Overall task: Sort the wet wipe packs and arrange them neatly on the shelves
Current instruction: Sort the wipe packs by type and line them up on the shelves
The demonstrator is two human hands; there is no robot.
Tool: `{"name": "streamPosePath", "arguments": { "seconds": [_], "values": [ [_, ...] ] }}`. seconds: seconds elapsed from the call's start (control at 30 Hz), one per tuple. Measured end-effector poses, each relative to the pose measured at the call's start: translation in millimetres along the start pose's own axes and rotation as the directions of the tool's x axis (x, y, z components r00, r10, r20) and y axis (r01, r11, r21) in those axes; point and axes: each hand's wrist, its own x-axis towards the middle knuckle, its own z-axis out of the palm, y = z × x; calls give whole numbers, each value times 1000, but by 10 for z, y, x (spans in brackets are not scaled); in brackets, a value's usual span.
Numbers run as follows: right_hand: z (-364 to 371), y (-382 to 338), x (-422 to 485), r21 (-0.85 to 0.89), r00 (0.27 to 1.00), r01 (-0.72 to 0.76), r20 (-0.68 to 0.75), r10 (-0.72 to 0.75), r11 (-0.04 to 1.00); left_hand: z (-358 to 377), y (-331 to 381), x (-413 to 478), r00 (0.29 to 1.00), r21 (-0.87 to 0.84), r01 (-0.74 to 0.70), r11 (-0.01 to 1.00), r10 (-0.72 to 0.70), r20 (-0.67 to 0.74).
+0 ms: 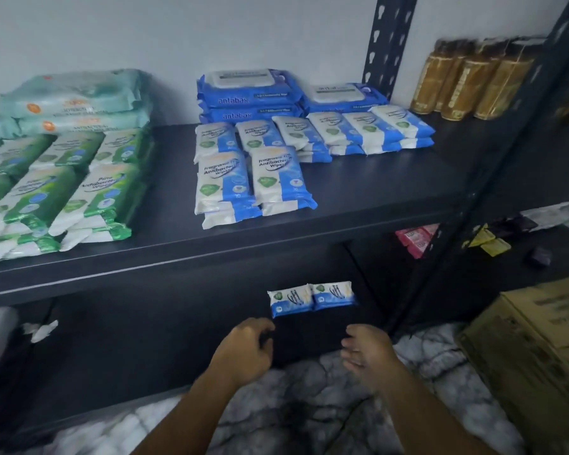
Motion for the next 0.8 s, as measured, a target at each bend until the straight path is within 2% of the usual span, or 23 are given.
{"name": "streamPosePath", "arguments": {
  "seconds": [0.27,0.43,0.57,0.7,0.8],
  "values": [
    [299,-160,1035,99,992,-121,28,119,988,344,-269,1066,1000,75,24,997,-24,3],
    [453,-192,1592,103,969,-247,7,248,963,506,-212,1756,982,185,112,976,-137,128],
    [495,-229,1883,134,935,-343,-52,352,930,667,-249,2084,932,291,167,942,-247,264],
    [559,-274,2097,145,943,-278,-146,298,950,720,-286,2194,897,359,175,917,-298,326],
    [602,-278,2248,-10,959,-154,-241,147,988,745,-313,2184,886,392,190,900,-329,327]
  ]
}}
